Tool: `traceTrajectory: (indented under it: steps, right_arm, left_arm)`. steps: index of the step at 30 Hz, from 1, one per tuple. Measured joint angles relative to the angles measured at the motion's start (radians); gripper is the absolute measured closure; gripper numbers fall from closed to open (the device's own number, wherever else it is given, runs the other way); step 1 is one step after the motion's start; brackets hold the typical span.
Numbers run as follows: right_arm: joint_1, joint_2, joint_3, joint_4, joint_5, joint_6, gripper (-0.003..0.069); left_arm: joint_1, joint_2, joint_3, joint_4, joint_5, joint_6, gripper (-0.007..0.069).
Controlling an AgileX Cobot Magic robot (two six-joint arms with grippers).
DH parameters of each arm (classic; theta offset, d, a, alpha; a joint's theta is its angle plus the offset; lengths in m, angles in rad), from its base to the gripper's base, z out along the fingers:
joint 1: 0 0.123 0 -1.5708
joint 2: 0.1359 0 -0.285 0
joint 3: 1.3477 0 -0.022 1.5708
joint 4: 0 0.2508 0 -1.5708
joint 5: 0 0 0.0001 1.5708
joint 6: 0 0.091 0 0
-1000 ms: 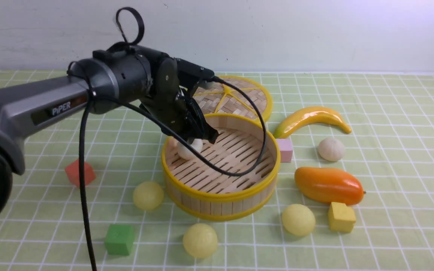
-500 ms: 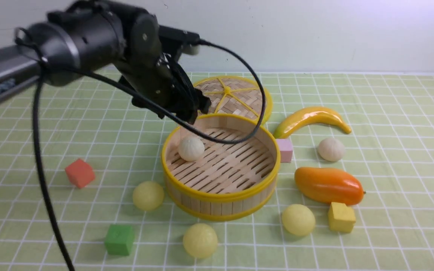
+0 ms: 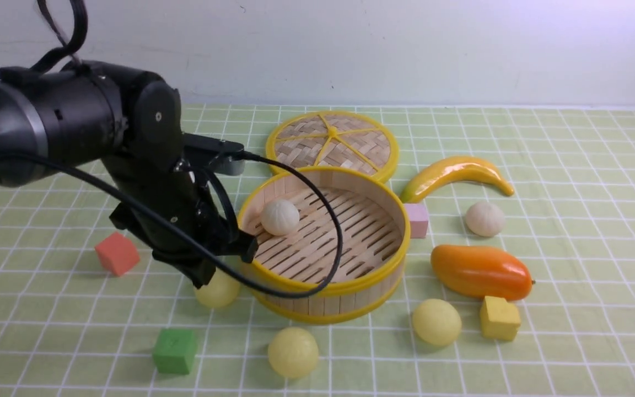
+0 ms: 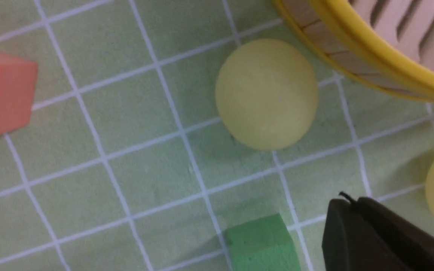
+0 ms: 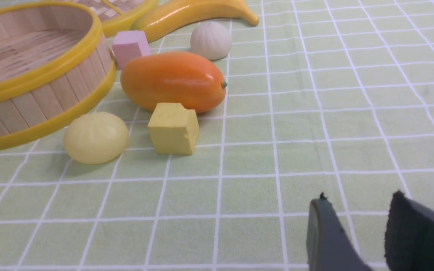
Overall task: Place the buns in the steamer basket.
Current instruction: Use the left arm to grab a steamed stuffed bun
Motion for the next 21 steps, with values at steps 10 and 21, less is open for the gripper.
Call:
traceTrajectory:
  steps: [10,21]
  right_arm:
    - [0.0,0.0,0.0,0.0,0.0,0.0,0.0419]
    - [0.0,0.0,0.0,0.0,0.0,0.0,0.0419]
  left_arm:
    - [0.021,0.07,0.002,-0.016,-0.107,0.06,0.0326]
    - [0.021,0.138,0.002,0.01,-0.185,0.071,0.0317]
